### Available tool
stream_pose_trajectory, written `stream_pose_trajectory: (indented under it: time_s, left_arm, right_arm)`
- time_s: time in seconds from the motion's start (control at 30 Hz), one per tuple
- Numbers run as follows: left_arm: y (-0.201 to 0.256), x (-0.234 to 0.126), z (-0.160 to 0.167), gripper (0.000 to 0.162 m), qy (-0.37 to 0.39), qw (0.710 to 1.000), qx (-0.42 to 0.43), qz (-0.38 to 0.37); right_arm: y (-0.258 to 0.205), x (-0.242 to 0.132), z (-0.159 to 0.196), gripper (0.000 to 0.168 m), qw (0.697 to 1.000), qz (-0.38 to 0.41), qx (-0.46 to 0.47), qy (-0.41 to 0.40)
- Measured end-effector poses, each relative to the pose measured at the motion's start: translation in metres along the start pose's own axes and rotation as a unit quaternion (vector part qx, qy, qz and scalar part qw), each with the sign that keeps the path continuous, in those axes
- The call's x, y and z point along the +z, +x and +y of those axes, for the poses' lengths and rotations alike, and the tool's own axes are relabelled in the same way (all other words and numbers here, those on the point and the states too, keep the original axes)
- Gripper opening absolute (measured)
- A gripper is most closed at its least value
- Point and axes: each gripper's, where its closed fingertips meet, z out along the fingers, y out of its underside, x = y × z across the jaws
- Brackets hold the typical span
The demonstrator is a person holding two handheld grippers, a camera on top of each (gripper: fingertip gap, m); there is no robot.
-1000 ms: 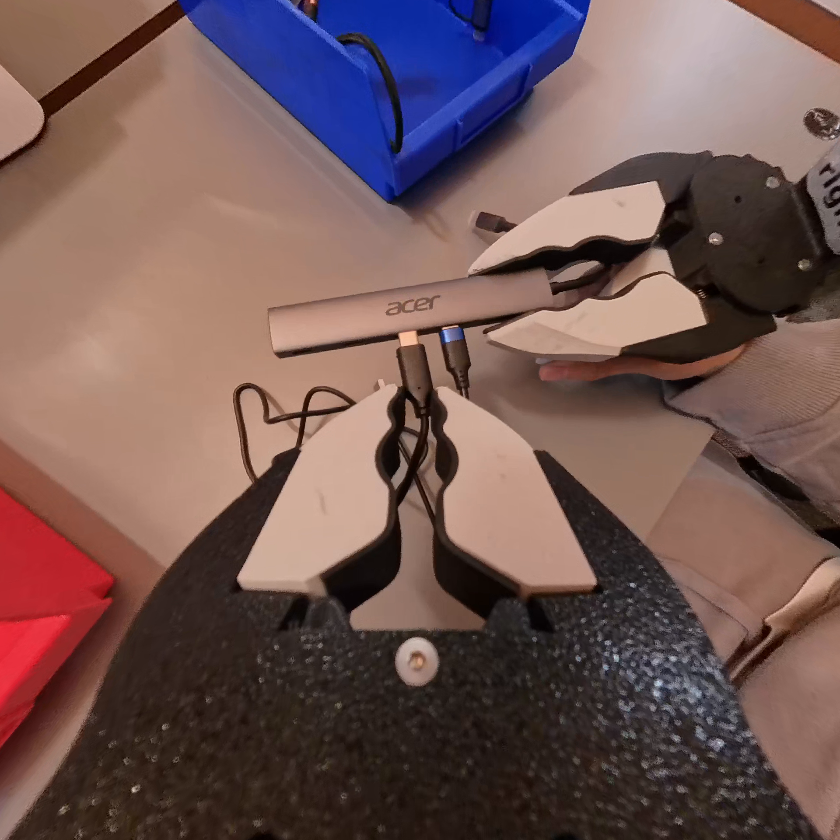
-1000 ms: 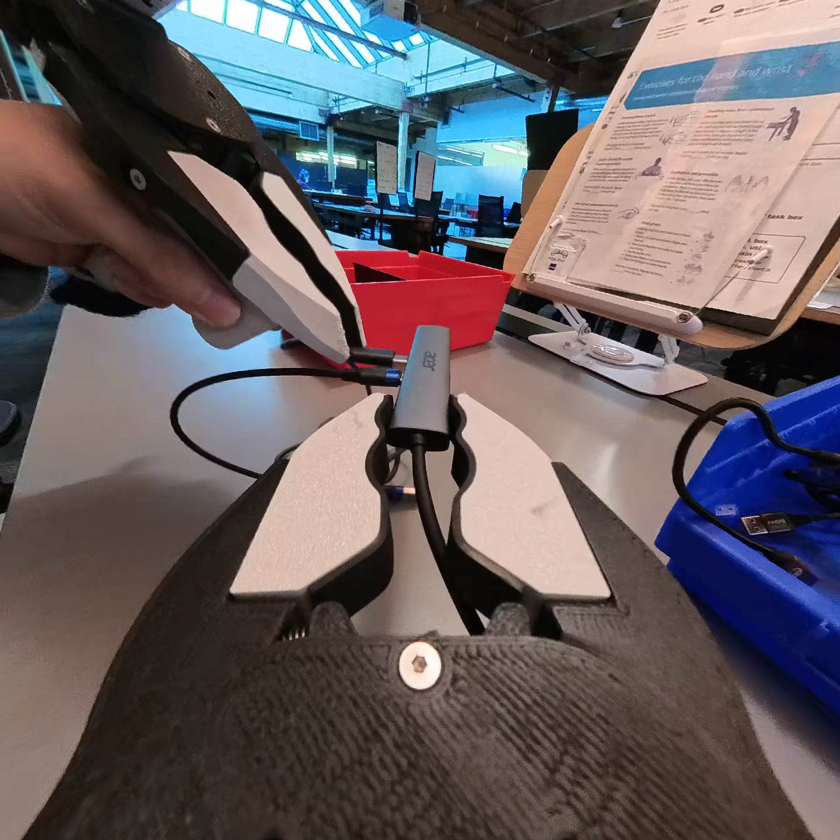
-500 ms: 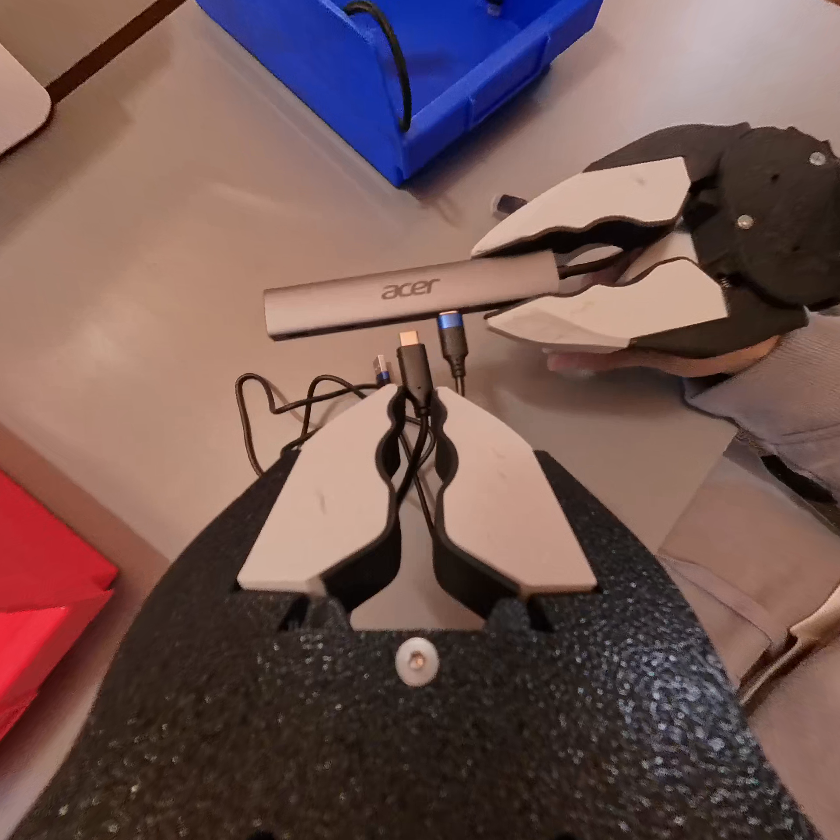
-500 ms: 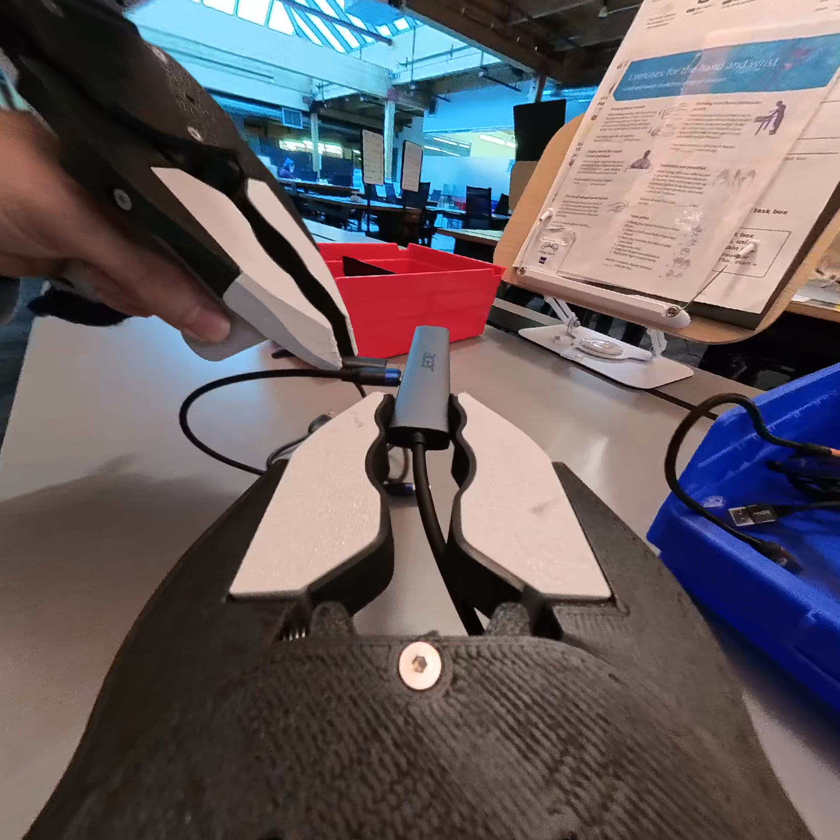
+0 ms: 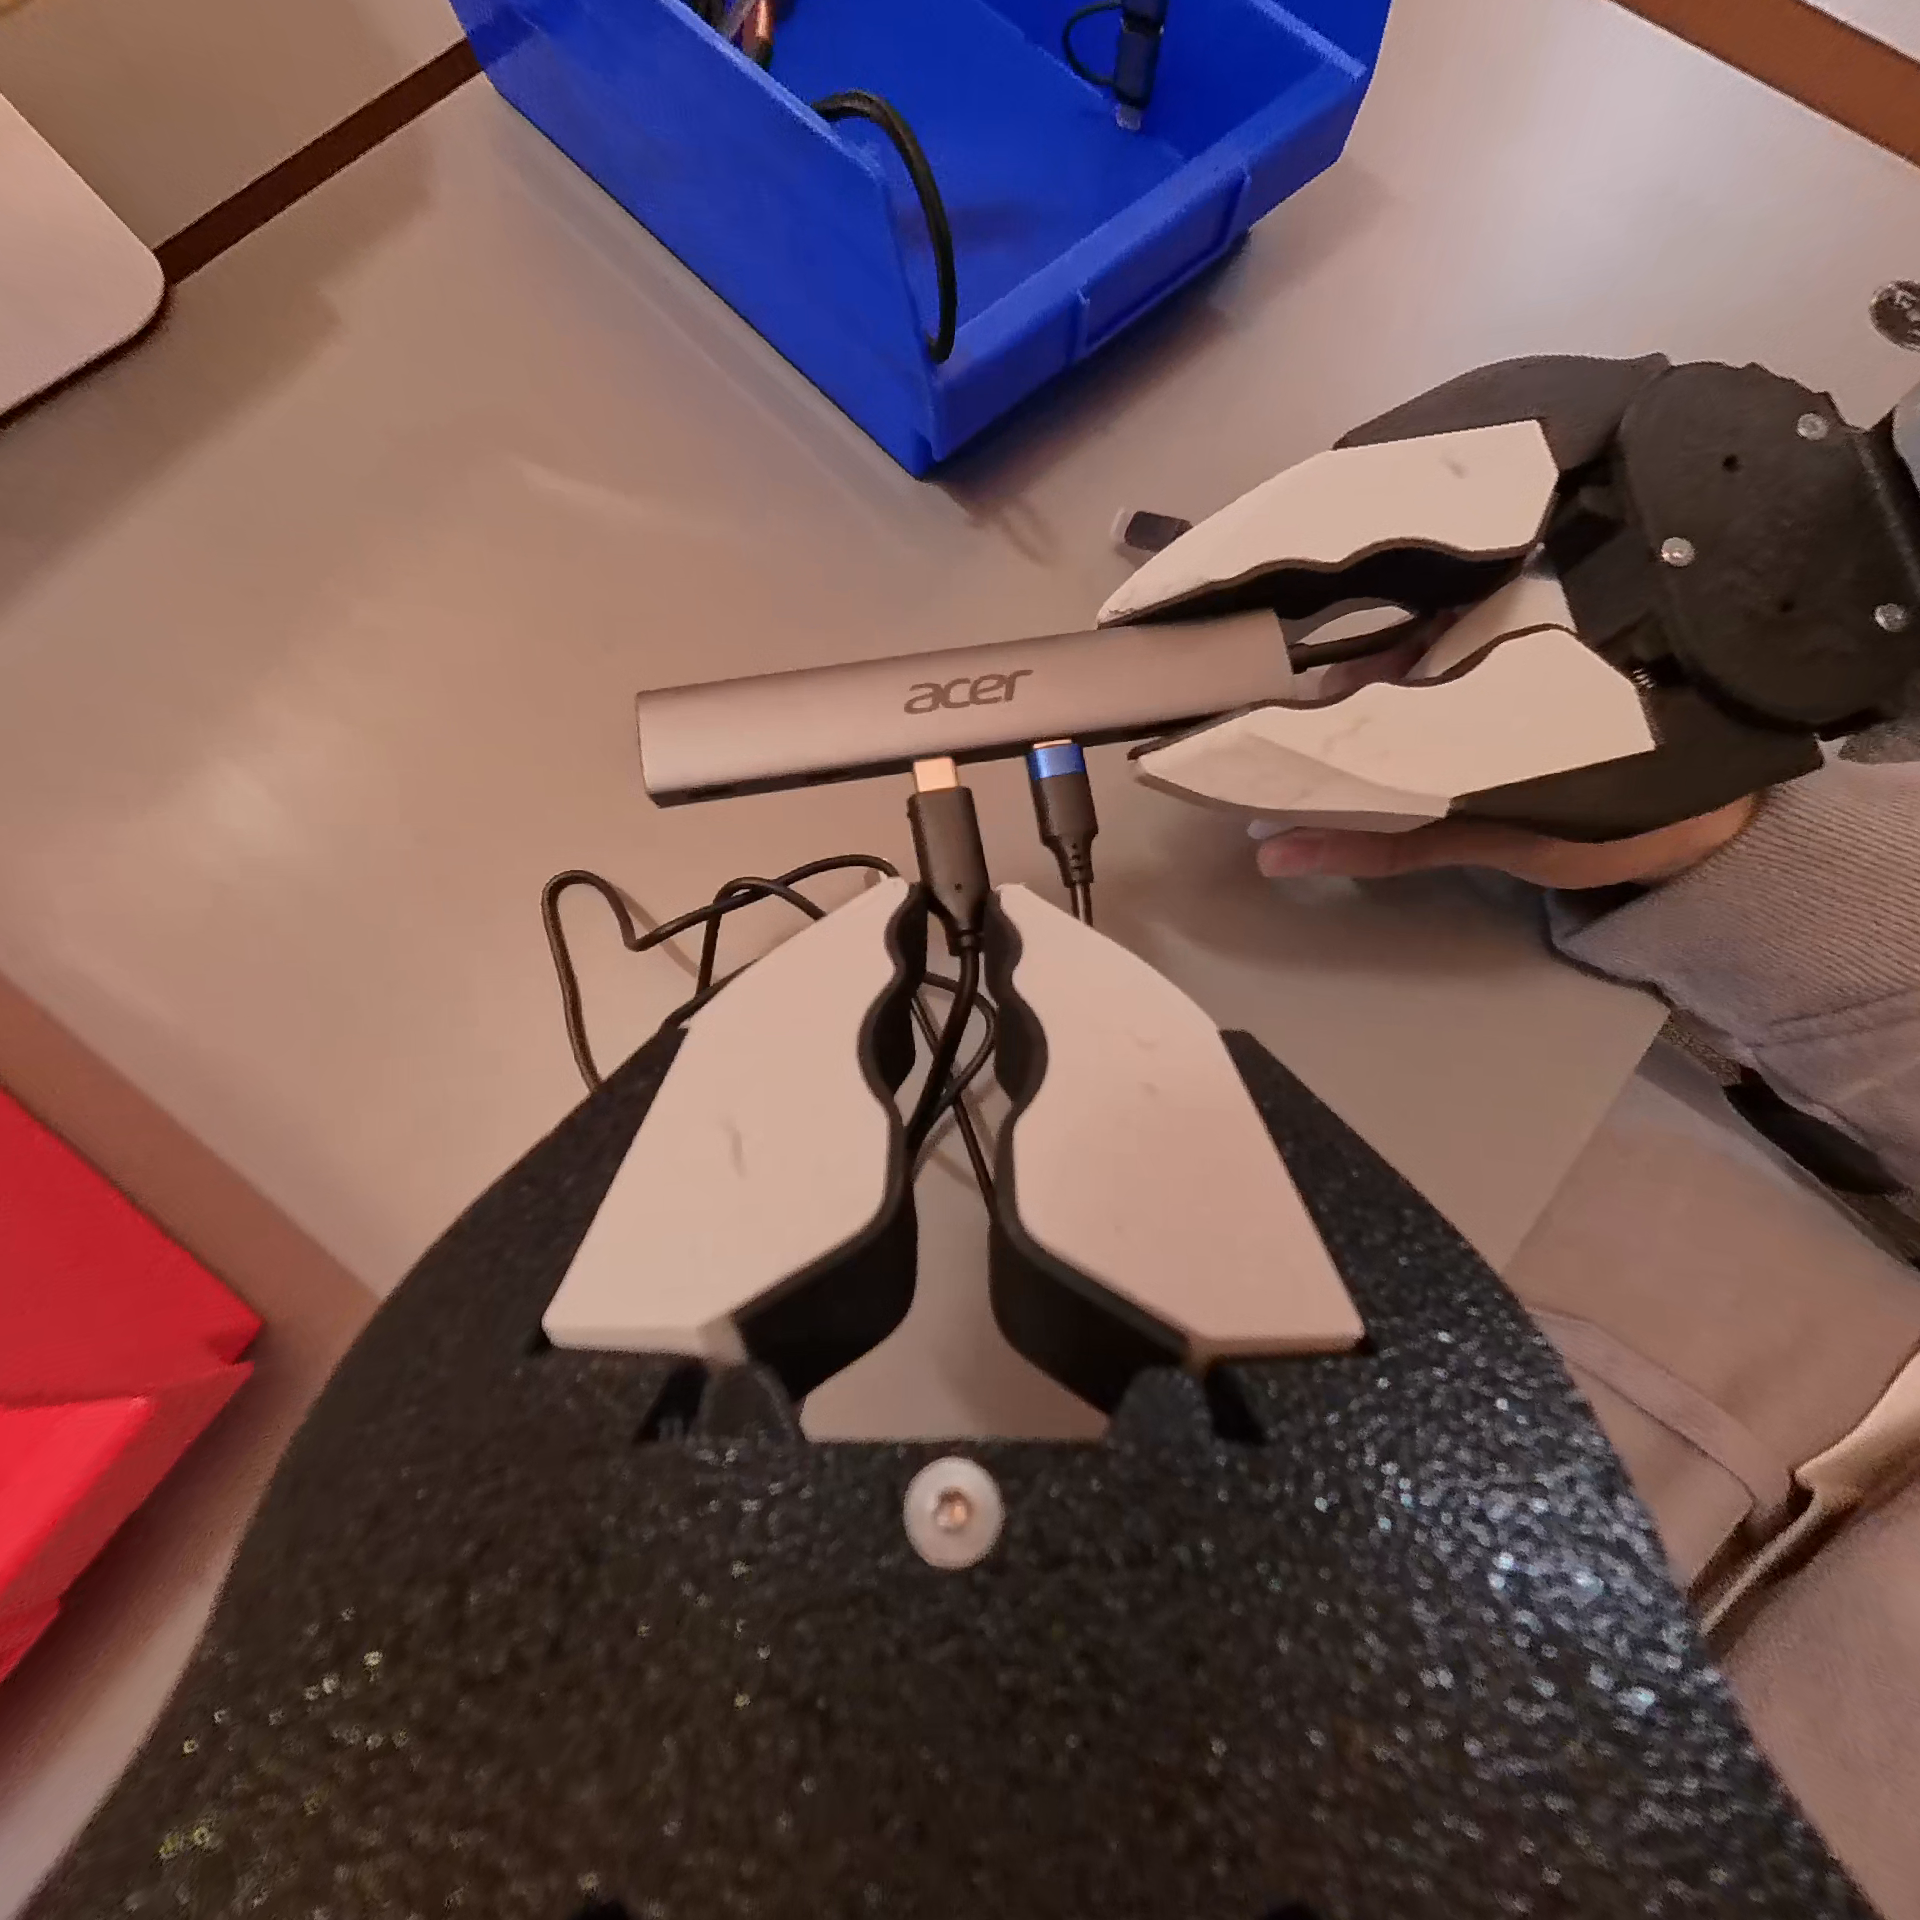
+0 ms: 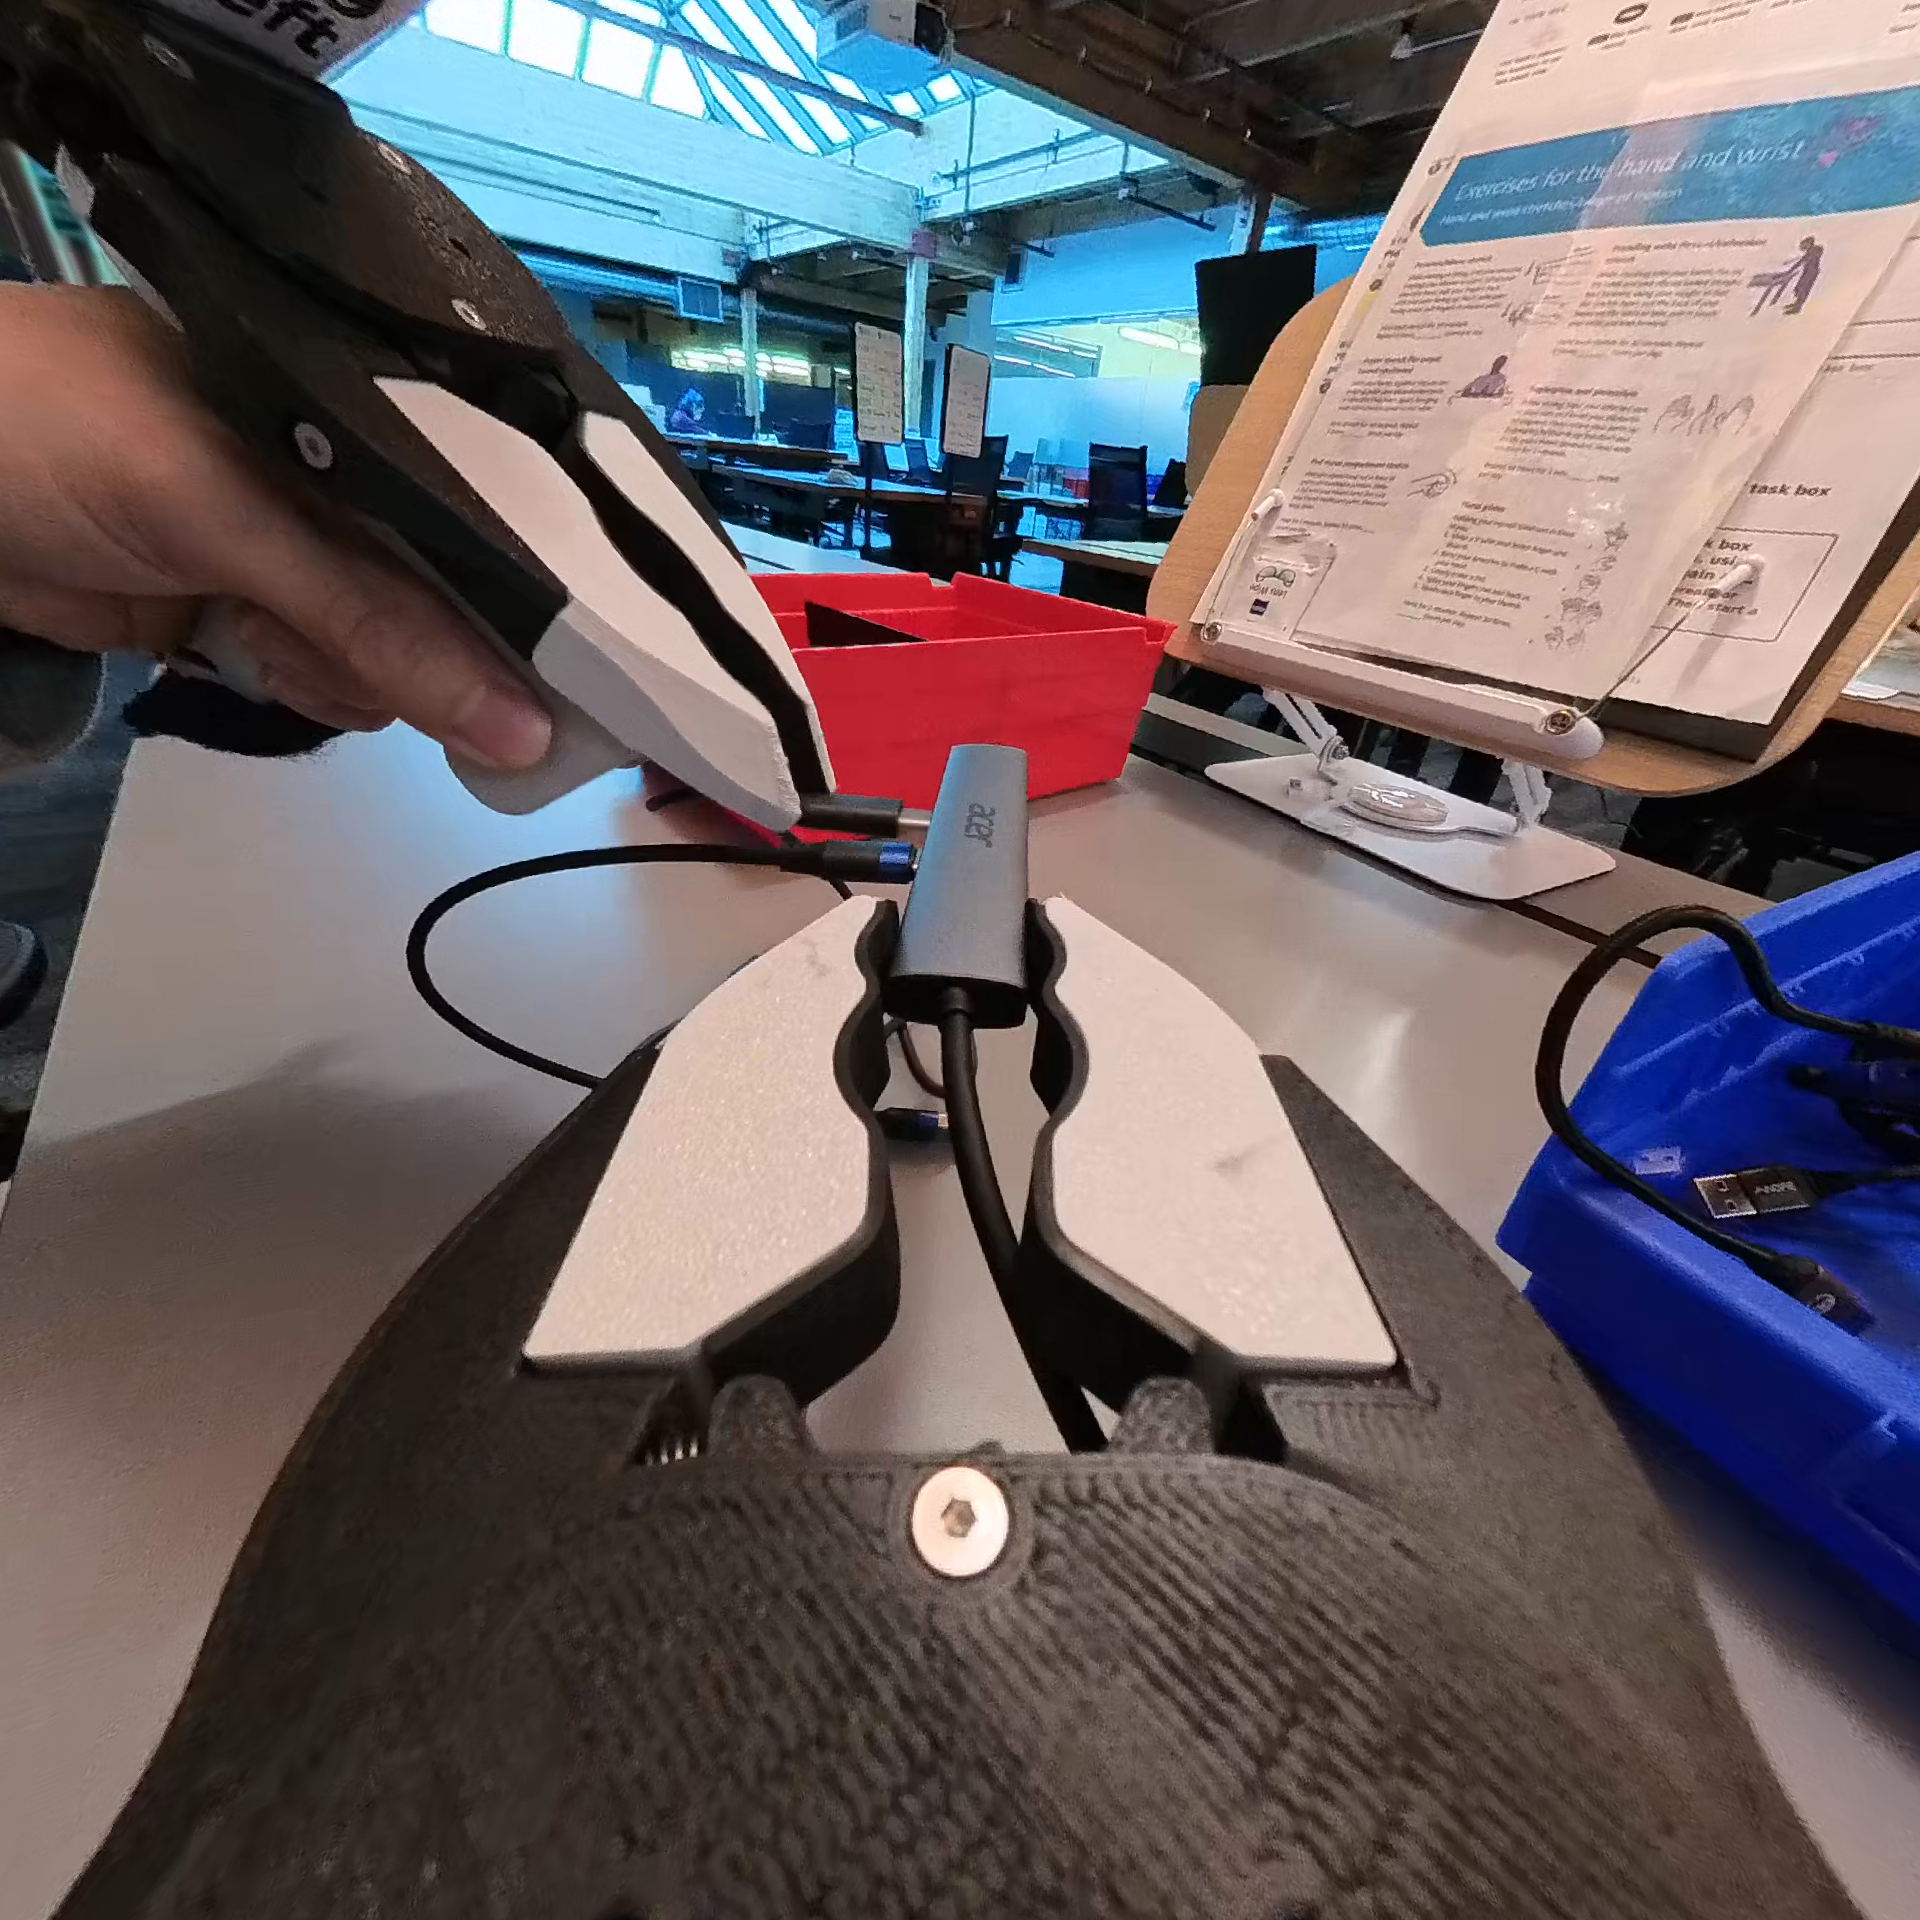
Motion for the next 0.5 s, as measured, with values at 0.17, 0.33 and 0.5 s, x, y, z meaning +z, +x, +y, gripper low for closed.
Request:
stream_pose_trajectory:
  time_s: [0.17, 0.33, 0.5]
  left_arm:
    - [0.0, 0.003, 0.003, 0.01, -0.011, 1.0, 0.002, -0.002]
    - [0.0, 0.002, -0.012, 0.01, 0.053, 0.998, 0.011, -0.012]
    - [0.003, 0.005, -0.027, 0.013, 0.155, 0.984, 0.07, -0.056]
  right_arm:
    - [-0.004, 0.002, 0.002, 0.024, 1.0, -0.001, -0.017, -0.009]
    - [0.003, -0.001, -0.001, 0.025, 1.0, 0.004, 0.009, 0.006]
    - [0.014, -0.009, -0.009, 0.024, 0.998, 0.025, 0.038, 0.043]
